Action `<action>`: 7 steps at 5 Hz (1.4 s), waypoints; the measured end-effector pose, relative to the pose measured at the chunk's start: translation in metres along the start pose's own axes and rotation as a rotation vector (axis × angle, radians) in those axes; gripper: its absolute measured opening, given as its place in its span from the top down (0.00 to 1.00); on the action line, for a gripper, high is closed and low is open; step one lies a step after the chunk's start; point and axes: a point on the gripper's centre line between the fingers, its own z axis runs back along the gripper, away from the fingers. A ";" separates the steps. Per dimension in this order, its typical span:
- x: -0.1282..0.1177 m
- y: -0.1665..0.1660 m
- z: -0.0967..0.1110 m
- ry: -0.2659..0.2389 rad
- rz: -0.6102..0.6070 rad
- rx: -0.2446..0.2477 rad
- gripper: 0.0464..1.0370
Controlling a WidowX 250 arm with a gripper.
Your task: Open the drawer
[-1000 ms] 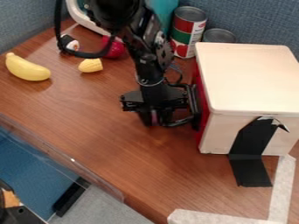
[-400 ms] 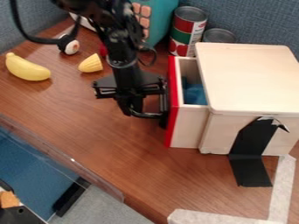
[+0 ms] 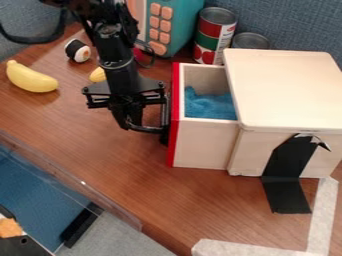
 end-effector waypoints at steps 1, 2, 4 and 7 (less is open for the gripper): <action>-0.002 0.008 0.001 0.016 0.019 0.003 0.92; -0.011 0.017 0.002 0.022 0.060 0.013 0.92; -0.020 0.026 0.007 0.037 0.076 0.020 0.88; -0.009 0.022 0.022 0.137 -0.174 0.022 0.07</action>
